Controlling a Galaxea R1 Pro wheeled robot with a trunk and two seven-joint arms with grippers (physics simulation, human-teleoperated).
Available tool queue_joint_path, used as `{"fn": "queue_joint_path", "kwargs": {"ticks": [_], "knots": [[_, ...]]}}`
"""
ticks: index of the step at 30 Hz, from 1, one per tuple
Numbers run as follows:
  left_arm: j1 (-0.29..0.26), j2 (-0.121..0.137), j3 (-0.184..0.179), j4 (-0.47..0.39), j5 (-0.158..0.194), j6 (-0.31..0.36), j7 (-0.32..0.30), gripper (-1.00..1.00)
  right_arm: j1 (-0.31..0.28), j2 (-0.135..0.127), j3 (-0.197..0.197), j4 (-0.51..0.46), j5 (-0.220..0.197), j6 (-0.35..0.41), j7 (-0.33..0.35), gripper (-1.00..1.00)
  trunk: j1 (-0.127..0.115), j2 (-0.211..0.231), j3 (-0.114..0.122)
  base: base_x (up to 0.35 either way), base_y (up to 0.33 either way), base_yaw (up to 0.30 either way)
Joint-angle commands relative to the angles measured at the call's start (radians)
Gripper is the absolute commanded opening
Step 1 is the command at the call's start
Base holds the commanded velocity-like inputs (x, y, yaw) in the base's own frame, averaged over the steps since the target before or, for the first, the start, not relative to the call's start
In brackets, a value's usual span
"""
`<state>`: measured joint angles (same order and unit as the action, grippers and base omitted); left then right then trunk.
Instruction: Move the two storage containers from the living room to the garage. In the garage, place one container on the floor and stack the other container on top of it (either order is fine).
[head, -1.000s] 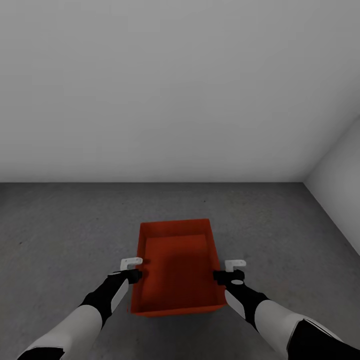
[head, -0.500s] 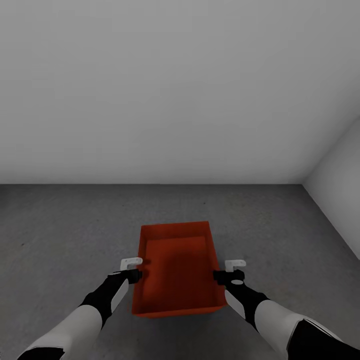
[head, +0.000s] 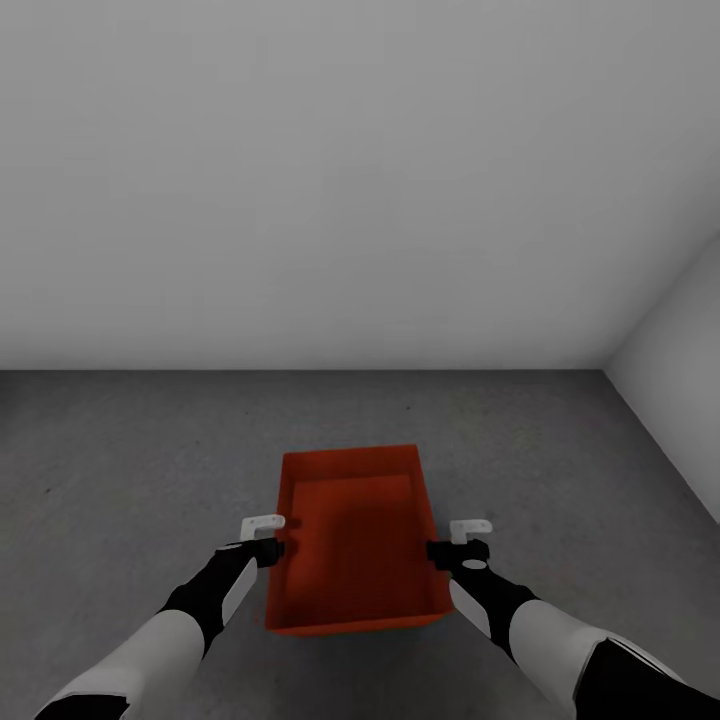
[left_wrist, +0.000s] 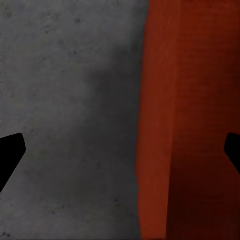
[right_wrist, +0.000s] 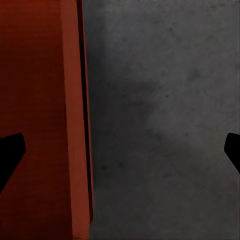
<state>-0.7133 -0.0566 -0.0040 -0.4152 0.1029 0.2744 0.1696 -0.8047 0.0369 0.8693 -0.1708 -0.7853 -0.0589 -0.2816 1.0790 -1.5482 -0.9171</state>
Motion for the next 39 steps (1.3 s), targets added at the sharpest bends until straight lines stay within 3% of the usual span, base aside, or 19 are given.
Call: {"fn": "queue_joint_path", "kwargs": {"ticks": [1, 39], "knots": [[0.0, 0.0, -0.001, -0.002, 0.011, 0.005, 0.005, 1.0, -0.001, 0.0, 0.008, 0.0, -0.011, -0.004, -0.004, 1.0, -0.004, 0.007, 0.003, 0.0, 0.0, 0.0], [0.0, 0.0, -0.001, 0.0, 0.011, 0.005, 0.005, 1.0, -0.001, 0.0, 0.008, -0.001, -0.011, -0.004, -0.004, 1.0, -0.15, 0.273, 0.122, 0.0, 0.0, 0.0]]}}
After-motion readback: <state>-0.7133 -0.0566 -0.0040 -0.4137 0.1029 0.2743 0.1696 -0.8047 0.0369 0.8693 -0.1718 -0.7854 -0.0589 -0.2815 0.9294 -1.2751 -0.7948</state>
